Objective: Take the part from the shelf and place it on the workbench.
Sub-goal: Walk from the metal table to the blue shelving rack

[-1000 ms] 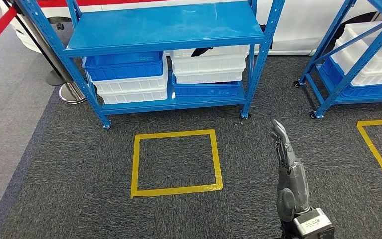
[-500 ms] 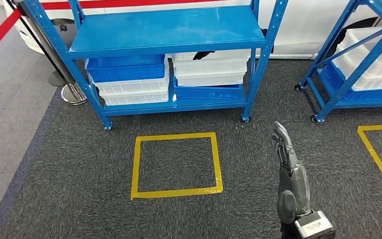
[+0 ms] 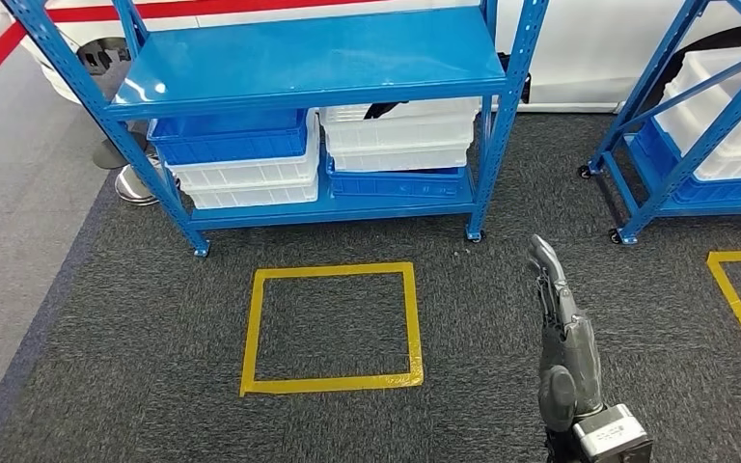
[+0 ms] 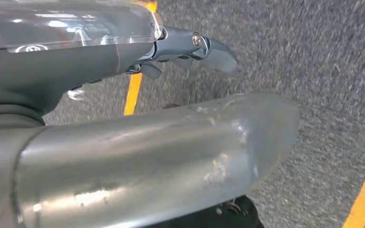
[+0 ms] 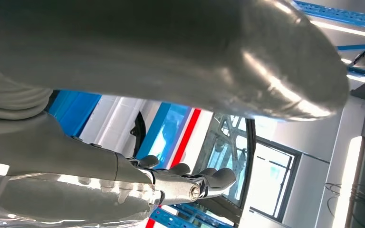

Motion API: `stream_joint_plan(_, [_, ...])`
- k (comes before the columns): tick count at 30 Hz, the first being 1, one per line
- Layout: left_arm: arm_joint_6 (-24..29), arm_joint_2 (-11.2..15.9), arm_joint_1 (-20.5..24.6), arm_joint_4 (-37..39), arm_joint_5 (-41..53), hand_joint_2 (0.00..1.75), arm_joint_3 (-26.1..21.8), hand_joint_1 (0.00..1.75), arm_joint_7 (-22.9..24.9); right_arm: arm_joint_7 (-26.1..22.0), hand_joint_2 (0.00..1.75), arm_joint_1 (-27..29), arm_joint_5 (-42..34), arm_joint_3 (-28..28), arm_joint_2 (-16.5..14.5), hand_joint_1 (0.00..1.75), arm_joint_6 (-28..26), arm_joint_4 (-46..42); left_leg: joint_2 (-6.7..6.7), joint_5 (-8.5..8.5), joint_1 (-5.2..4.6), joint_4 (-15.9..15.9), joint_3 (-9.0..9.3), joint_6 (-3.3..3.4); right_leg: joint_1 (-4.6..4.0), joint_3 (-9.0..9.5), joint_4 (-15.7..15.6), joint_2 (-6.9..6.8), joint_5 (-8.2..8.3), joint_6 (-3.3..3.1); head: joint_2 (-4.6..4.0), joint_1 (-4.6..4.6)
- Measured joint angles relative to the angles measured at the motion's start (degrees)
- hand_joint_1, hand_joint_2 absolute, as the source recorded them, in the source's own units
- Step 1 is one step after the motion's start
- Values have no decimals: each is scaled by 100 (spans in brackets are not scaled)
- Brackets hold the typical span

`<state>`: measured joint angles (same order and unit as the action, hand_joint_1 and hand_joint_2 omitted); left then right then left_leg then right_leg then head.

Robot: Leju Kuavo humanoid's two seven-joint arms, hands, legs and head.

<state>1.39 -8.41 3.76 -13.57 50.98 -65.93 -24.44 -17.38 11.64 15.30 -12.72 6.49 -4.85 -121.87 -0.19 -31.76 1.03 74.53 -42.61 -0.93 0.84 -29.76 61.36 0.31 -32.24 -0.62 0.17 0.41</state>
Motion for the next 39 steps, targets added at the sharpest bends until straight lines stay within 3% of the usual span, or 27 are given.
stream_joint_plan(3, [3, 20, -28, -8, -2, 0, -8, 0, 2, 1, 0, -1, 0, 1, -1, 0, -1, 4, -16, 803, -267, -1017, 212, 469, -99, 254, -128, 0, -127, -49, 0, 54])
stream_joint_plan(4, [5, 30, -29, -16, -3, 0, -11, 0, 1, 3, 0, 1, -1, 1, -1, 0, -1, 6, -18, 964, -349, -1256, 294, 576, -88, 315, -187, 4, -162, -39, 0, 76])
stream_joint_plan(5, [7, 40, -28, -25, -3, 0, -14, 0, 1, 5, 0, 2, -2, 2, -2, 0, -1, 9, -22, 1008, -400, -1399, 364, 634, -67, 373, -209, 4, -161, -16, 0, 95])
stream_joint_plan(6, [8, 35, -24, -28, -2, 0, -14, 0, 1, 5, 0, 2, -3, 2, -2, 0, -1, 9, -22, 955, -421, -1491, 470, 643, -48, 441, -222, 4, -128, 22, 0, 85])
stream_joint_plan(8, [10, 40, -14, -35, 1, 0, -14, 0, 1, 5, 0, -6, -4, 3, -2, 0, -1, 5, -35, 926, -406, -1700, 745, 643, -25, 501, -51, -24, -50, 83, 0, 53])
stream_joint_plan(9, [12, 39, -3, -36, 2, 0, -14, 0, 2, 2, 0, -16, -4, 4, -2, 0, -1, 3, -40, 906, -385, -1761, 867, 643, -22, 422, 144, -26, -56, 111, 0, 55])
stream_joint_plan(12, [26, 30, 22, -37, 7, 0, -16, 0, 10, 20, 0, -13, -4, 12, -2, 0, 0, 3, -48, 796, -341, -1803, 1043, 597, 2, -197, 948, -23, -420, 198, 0, 83])
stream_joint_plan(14, [40, 11, 14, -37, 16, 0, -16, 0, 20, 38, 0, 1, -4, 19, -2, 0, 1, 4, -56, 688, -325, -1783, 1144, 538, 25, -521, 1095, -26, -567, 243, 0, 84])
stream_joint_plan(15, [48, -2, 10, -37, 20, 0, -16, 0, 25, 44, 0, 1, -4, 25, -1, 0, 3, 4, -59, 626, -315, -1767, 1206, 515, 31, -576, 947, -27, -445, 253, 0, 85])
stream_joint_plan(16, [53, -16, 7, -37, 24, 0, -16, 0, 27, 49, 0, 1, -4, 33, -1, 0, 5, 4, -61, 561, -306, -1748, 1273, 490, 34, -557, 652, -27, -165, 256, 0, 87])
stream_joint_plan(17, [57, -30, 3, -37, 26, 0, -17, 0, 29, 53, 0, 1, -4, 42, 0, 0, 8, 6, -63, 497, -299, -1725, 1333, 465, 29, -517, 351, -28, 145, 236, 0, 87])
stream_joint_plan(19, [63, -46, 12, -37, 29, 0, -18, 0, 31, 67, 0, -2, -5, 55, 0, 0, 13, 11, -76, 391, -297, -1666, 1381, 402, 0, -476, -64, -37, 525, 162, 0, 77])
stream_joint_plan(21, [68, -50, 23, -37, 35, 0, -19, 0, 34, 80, 0, -5, -6, 59, 1, 0, 14, 14, -83, 341, -299, -1606, 1381, 334, -24, -491, -120, -37, 557, 66, 0, 65])
stream_joint_plan(24, [76, -39, 37, -39, 43, 0, -19, 0, 35, 80, 0, -24, -5, 63, 1, 0, 13, 12, -66, 197, -283, -1396, 1305, 229, 27, -407, -188, -44, 593, -34, 0, 44])
stream_joint_plan(28, [76, -38, 47, -39, 43, 0, -19, 0, 40, 78, 0, -37, -7, 68, 2, 0, 13, 13, -31, -316, -114, -214, 633, 32, 59, -353, -220, -67, 555, -62, 0, -3])
stream_joint_plan(29, [72, -40, 40, -39, 43, 0, -19, 0, 44, 77, 0, -33, -7, 72, 2, 0, 13, 13, -24, -292, -70, -104, 532, -1, 71, -338, -220, -66, 540, -47, 0, -4])
stream_joint_plan(30, [66, -41, 35, -39, 43, 0, -19, 0, 48, 76, 0, -31, -7, 77, 2, 0, 12, 13, -19, -157, -32, -201, 529, -29, 88, -315, -220, -63, 523, -27, 0, -4])
stream_joint_plan(32, [47, -40, 32, -39, 43, 0, -19, 0, 50, 76, 0, -28, -7, 85, 2, 0, 11, 12, -12, 317, 24, -876, 762, -74, 127, -253, -220, -60, 486, 31, 0, -7])
stream_joint_plan(34, [17, -40, 40, -39, 45, 0, -19, 0, 50, 76, 0, -28, -7, 90, 2, 0, 11, 11, 7, 489, 16, -1441, 959, -78, 142, -221, -217, -61, 462, 107, 0, -25])
stream_joint_plan(37, [0, -42, 34, -39, 54, 0, -19, 0, 50, 79, 0, -28, -7, 95, 1, 0, 13, 11, 8, 499, -33, -1552, 993, 57, 132, -205, -235, -63, 443, 252, 0, -42])
stream_joint_plan(39, [1, -42, 24, -39, 59, 0, -19, 0, 50, 80, 0, -29, -7, 99, 2, 0, 15, 11, 8, 572, -35, -1602, 1029, 164, 136, -221, -143, -61, 355, 305, 0, -28])
